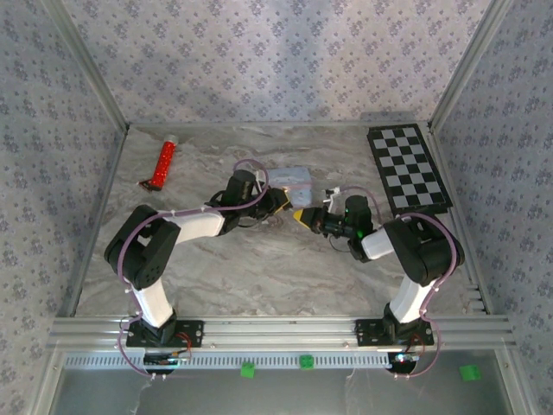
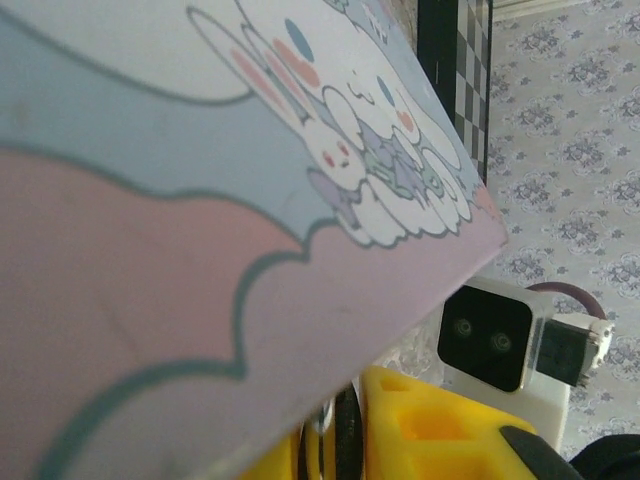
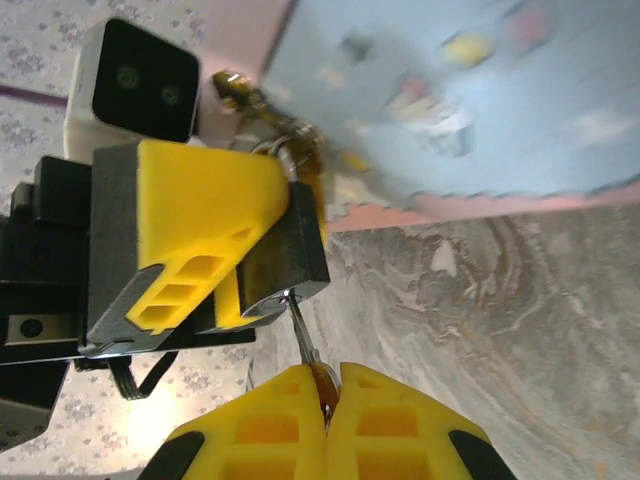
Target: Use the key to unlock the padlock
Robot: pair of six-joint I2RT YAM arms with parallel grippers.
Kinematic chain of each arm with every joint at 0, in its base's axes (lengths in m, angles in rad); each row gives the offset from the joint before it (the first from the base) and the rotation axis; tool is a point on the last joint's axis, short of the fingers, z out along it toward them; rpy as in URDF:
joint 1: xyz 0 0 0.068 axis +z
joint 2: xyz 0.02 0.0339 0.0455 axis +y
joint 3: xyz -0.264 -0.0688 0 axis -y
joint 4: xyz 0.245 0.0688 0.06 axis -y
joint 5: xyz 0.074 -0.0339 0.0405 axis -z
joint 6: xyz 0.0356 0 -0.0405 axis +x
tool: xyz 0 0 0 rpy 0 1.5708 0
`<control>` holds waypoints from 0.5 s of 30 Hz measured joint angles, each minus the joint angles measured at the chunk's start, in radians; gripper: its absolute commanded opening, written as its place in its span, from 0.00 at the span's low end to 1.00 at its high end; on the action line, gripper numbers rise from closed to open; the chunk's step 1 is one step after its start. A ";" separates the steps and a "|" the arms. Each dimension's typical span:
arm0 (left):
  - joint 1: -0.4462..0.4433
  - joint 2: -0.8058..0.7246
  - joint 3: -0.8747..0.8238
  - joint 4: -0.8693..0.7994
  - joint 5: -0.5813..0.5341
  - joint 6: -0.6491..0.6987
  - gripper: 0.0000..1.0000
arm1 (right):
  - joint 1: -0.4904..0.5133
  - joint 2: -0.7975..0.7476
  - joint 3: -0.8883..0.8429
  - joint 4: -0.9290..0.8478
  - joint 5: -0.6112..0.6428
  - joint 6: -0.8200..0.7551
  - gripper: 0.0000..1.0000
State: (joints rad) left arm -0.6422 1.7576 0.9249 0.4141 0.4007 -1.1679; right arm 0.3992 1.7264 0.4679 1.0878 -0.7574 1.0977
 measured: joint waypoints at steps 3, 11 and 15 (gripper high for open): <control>-0.019 0.011 0.000 0.003 0.008 -0.002 0.22 | 0.024 -0.017 0.000 -0.002 0.005 0.000 0.00; -0.029 0.018 0.000 0.008 0.007 -0.003 0.17 | 0.025 -0.036 -0.011 -0.033 0.029 0.001 0.00; -0.039 0.019 0.000 0.008 0.006 -0.003 0.22 | 0.017 -0.048 -0.030 -0.033 0.032 0.006 0.00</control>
State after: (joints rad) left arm -0.6811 1.7771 0.9249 0.4225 0.4068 -1.1709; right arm 0.4164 1.6787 0.4377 1.0550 -0.7254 1.1042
